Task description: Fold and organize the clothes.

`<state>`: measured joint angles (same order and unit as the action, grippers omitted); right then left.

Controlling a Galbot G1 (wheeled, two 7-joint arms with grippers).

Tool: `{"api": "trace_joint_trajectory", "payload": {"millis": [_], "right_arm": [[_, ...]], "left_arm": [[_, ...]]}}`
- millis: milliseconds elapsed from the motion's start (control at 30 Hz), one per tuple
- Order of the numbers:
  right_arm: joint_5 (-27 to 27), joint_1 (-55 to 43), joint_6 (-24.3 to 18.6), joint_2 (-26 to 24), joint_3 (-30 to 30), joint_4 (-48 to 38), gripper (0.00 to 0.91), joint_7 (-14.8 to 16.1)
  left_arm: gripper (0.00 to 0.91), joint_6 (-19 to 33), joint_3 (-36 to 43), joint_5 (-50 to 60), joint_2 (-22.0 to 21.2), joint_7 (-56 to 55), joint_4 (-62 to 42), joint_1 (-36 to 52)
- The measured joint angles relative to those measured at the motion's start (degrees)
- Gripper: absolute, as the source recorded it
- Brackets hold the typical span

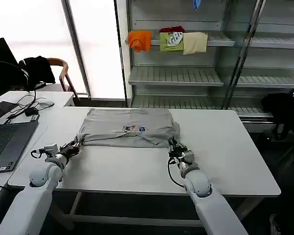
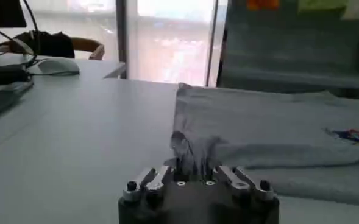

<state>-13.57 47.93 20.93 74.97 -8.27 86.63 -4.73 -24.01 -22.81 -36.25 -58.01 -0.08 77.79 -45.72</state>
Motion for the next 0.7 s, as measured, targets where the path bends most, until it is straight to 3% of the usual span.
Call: {"api": "trace_joint_trajectory", "payload": {"millis": [267, 300, 333, 367, 400, 700], "right_arm": [[-2.26, 1.05, 1.97, -0.69, -0.03, 2.09, 0.0, -1.29], [-2.53, 1.18, 2.2, -0.7, -0.02, 2.47, 0.06, -1.52], [-2.84, 1.32, 2.4, -0.69, -0.01, 2.83, 0.353, -1.7], [-3.06, 1.45, 2.53, -0.69, -0.01, 3.14, 0.766, -1.8], [-3.25, 1.56, 2.63, -0.74, 0.01, 3.42, 0.907, -1.89], [-4.99, 2.74, 3.37, -0.84, -0.17, 5.47, 0.907, -3.34]], "left_arm": [[0.01, -0.17, 0.26, 0.02, 0.27, 0.08, 1.35, -0.3], [0.01, -0.17, 0.29, 0.01, 0.27, 0.07, 1.53, -0.33], [0.01, -0.18, 0.29, 0.01, 0.27, 0.07, 1.69, -0.34], [0.01, -0.2, 0.3, 0.02, 0.29, 0.05, 1.82, -0.34], [0.01, -0.24, 0.31, 0.08, 0.34, 0.07, 1.91, -0.36], [0.01, -0.34, 0.2, 0.26, 0.8, 0.04, 2.79, -0.81]]}}
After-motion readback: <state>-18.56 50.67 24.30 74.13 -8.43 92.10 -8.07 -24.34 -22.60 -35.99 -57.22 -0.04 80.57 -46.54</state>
